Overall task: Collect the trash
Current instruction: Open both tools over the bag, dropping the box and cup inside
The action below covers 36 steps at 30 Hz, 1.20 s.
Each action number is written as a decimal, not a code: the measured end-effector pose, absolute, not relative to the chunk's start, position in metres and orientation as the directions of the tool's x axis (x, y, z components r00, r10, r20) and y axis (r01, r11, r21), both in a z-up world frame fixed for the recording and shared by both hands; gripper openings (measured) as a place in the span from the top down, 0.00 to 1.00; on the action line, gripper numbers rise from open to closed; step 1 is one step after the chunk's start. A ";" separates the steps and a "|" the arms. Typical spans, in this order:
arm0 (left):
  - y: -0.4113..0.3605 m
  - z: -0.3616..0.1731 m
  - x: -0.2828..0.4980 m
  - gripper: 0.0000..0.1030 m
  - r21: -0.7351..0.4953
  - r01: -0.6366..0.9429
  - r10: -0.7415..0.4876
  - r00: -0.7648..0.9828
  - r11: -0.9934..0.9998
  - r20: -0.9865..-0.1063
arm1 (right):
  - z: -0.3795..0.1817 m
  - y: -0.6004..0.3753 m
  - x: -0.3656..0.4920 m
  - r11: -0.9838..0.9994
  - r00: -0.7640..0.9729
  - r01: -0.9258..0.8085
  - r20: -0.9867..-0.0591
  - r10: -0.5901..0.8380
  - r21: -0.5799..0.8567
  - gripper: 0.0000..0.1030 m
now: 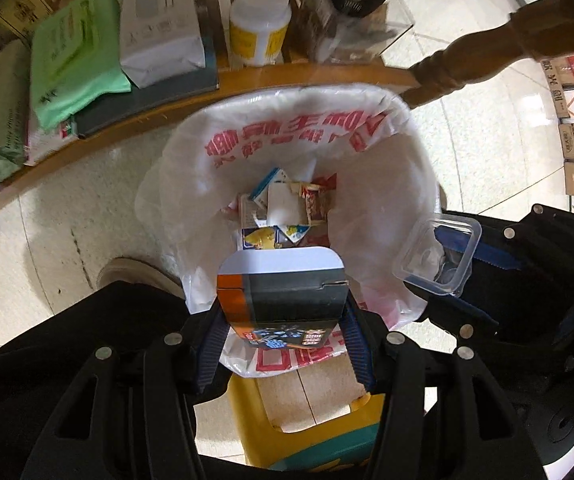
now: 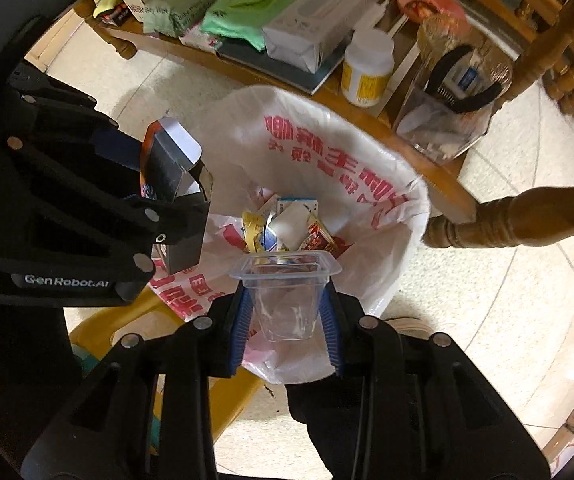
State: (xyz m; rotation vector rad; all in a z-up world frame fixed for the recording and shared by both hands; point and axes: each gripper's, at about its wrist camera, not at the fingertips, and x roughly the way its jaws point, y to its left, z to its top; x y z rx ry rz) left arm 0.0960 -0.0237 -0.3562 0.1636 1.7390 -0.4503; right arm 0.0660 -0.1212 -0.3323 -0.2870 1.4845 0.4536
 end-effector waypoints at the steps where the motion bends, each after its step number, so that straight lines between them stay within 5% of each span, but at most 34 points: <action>1: -0.024 -0.362 0.098 0.50 -0.211 0.344 -0.134 -0.236 0.915 -0.963 | -0.337 -0.121 0.067 0.882 0.015 -0.462 -0.993 0.115 0.095 0.69; 15: -0.026 -0.397 0.106 0.50 -0.218 0.303 -0.114 -0.328 0.928 -0.938 | -0.370 -0.118 0.077 0.874 -0.051 -0.465 -0.990 0.132 0.140 0.68; 19: -0.024 -0.401 0.107 0.46 -0.214 0.286 -0.107 -0.348 0.934 -0.931 | -0.370 -0.120 0.079 0.880 -0.037 -0.456 -0.991 0.129 0.132 0.48; 24: -0.027 -0.396 0.106 0.38 -0.183 0.317 -0.081 -0.309 0.931 -0.948 | -0.369 -0.120 0.079 0.883 -0.035 -0.450 -0.991 0.130 0.132 0.48; 36: -0.023 -0.387 0.106 0.36 -0.149 0.325 -0.061 -0.267 0.934 -0.962 | -0.366 -0.125 0.078 0.890 -0.022 -0.443 -0.993 0.112 0.110 0.48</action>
